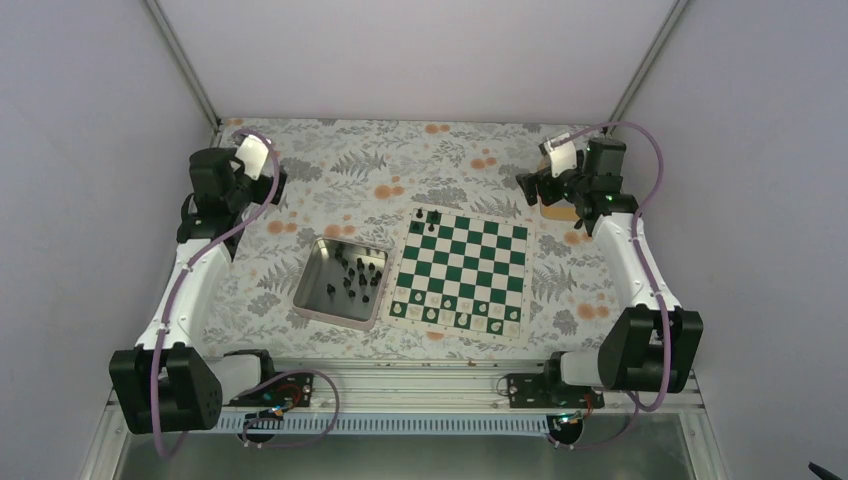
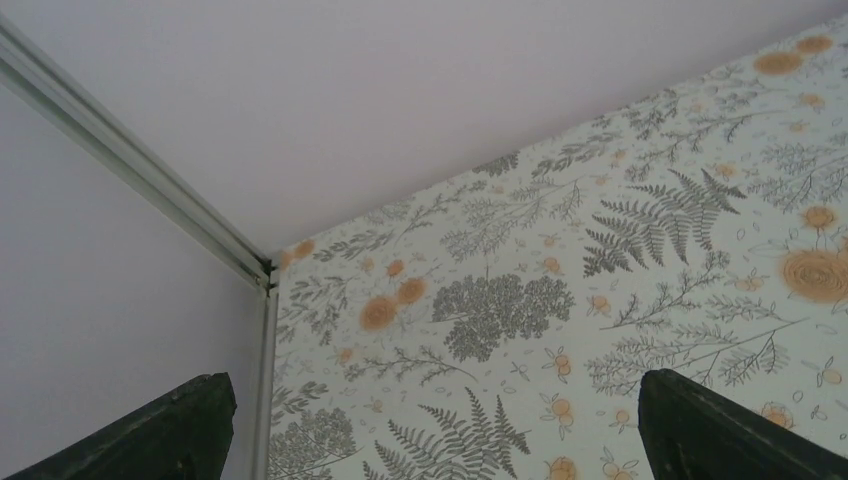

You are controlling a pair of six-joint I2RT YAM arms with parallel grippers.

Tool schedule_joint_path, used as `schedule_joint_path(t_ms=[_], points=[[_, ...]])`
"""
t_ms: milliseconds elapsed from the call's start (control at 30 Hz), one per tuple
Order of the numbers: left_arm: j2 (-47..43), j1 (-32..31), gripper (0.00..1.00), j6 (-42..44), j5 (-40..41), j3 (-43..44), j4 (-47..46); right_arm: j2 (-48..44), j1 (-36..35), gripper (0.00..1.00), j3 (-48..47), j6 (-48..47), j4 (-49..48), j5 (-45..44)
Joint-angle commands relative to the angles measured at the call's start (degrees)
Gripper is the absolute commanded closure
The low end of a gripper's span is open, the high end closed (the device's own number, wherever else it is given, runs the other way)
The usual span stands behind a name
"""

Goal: Set up the chess pieces on the board
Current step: Pick up the chess piece from the storage box.

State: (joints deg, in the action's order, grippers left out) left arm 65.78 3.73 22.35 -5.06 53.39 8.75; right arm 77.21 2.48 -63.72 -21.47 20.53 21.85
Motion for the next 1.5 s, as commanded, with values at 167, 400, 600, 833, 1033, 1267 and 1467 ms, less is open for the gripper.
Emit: schedule_joint_path(t_ms=[167, 400, 600, 833, 1033, 1267, 1467], points=[[0.6, 0.4, 0.00, 3.0, 0.6, 3.0, 2.4, 1.0, 0.9, 0.00, -2.8, -3.5, 3.4, 1.6], [-0.7, 0.4, 0.00, 3.6, -0.7, 3.0, 2.0, 4.7, -3.5, 0.00, -6.8, -7.0, 9.1, 2.8], [1.1, 0.5, 0.00, 2.7, -1.2, 4.5, 2.0, 13.3, -24.4, 0.02, -19.1, -9.9, 18.2, -0.8], [2.8, 0.6, 0.00, 0.8, 1.6, 3.1, -2.4, 27.5, -38.5, 0.14, -30.5, -12.3, 25.2, 0.2], [4.2, 0.6, 0.00, -1.6, 3.5, 3.8, -4.5, 35.9, -48.1, 0.21, -33.4, -13.8, 24.8, -7.5], [2.7, 0.7, 0.00, -3.1, 5.1, 3.4, -5.3, 42.9, -52.2, 0.34, -39.5, -13.0, 24.7, -8.4], [2.0, 0.7, 0.00, -3.5, 5.1, 2.5, -5.3, 46.6, -54.5, 0.40, -42.8, -13.8, 28.2, -8.3]])
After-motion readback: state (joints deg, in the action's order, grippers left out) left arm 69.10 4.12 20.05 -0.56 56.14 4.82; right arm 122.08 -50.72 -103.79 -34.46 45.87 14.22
